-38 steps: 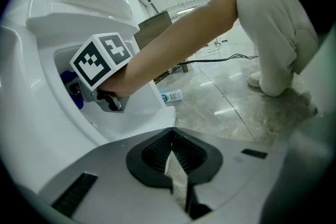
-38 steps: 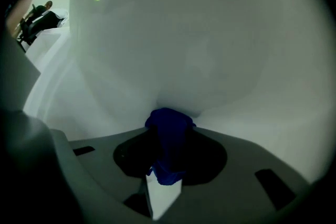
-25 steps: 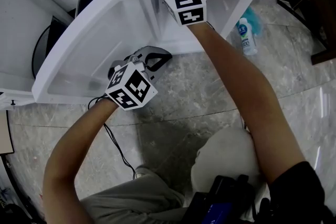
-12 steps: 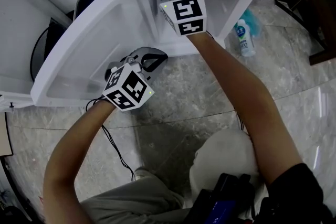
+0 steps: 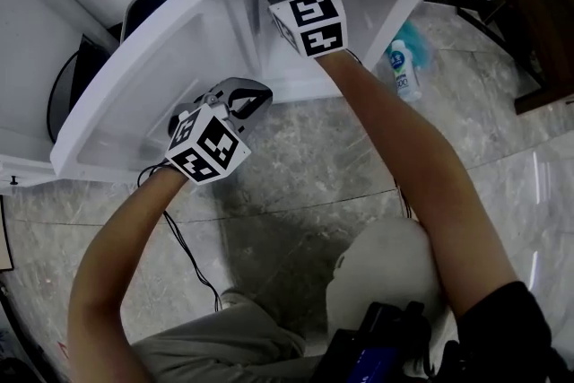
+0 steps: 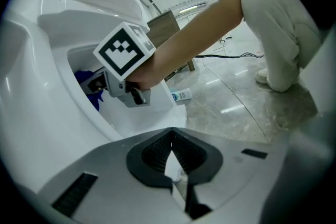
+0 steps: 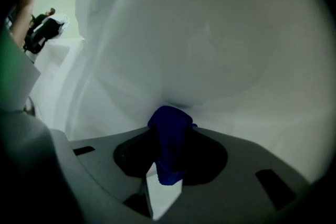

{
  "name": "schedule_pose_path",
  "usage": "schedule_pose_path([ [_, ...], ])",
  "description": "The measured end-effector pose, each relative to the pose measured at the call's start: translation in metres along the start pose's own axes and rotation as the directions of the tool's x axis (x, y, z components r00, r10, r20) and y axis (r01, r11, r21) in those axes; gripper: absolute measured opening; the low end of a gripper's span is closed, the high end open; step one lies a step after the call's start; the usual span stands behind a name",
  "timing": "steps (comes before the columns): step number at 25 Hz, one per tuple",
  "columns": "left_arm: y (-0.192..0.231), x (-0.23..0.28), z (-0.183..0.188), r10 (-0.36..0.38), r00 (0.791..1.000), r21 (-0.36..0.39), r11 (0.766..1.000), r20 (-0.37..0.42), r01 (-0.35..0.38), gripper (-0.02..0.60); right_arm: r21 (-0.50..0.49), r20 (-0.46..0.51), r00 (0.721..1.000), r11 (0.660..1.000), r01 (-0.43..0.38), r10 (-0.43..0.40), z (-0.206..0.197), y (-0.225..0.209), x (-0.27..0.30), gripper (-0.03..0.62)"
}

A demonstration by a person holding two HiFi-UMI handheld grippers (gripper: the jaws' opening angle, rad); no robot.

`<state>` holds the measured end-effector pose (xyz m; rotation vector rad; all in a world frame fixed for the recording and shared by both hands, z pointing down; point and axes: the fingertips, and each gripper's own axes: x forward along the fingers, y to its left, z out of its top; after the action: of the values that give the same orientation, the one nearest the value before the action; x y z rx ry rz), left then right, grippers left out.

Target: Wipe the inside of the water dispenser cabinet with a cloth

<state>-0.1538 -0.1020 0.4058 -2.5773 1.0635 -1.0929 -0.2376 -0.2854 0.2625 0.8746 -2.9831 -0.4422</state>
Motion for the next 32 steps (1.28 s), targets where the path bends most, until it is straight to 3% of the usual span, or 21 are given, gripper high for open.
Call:
schedule_pose_path([
  [4, 0.005, 0.0, 0.011, 0.007, 1.0, 0.025, 1.0, 0.007, -0.007, 0.008, 0.138, -0.052, 0.986, 0.979, -0.149, 0.158, -0.011, 0.007, -0.029, 0.103],
  [13, 0.024, 0.027, 0.044, 0.03, 0.998, 0.002, 1.0, 0.048, -0.03, 0.008, 0.224, -0.218, 0.903, 0.919, -0.323, 0.371, 0.001, 0.003, -0.12, 0.106],
  [15, 0.024, 0.033, 0.052, 0.028, 0.998, -0.007, 1.0, 0.06, -0.027, 0.008, 0.228, -0.267, 0.886, 0.918, -0.324, 0.379, -0.007, -0.003, -0.136, 0.106],
  [19, 0.03, 0.043, 0.071, 0.029, 0.996, -0.082, 0.996, 0.09, -0.021, 0.008, 0.251, -0.312, 0.88, 0.924, -0.287, 0.358, -0.03, -0.016, -0.17, 0.106],
  [23, 0.035, 0.053, 0.079, 0.045, 0.997, -0.153, 0.988, 0.068, -0.034, 0.008, 0.318, -0.342, 0.868, 0.913, -0.255, 0.361, -0.052, -0.017, -0.196, 0.106],
  [26, 0.029, 0.053, 0.078, 0.036, 0.998, -0.181, 0.983, 0.058, -0.025, 0.008, 0.324, -0.356, 0.843, 0.9, -0.293, 0.403, -0.055, -0.008, -0.201, 0.106],
  [32, 0.026, 0.056, 0.071, 0.026, 0.999, -0.193, 0.981, 0.035, -0.019, 0.008, 0.307, -0.38, 0.82, 0.894, -0.325, 0.429, -0.066, 0.002, -0.206, 0.106],
])
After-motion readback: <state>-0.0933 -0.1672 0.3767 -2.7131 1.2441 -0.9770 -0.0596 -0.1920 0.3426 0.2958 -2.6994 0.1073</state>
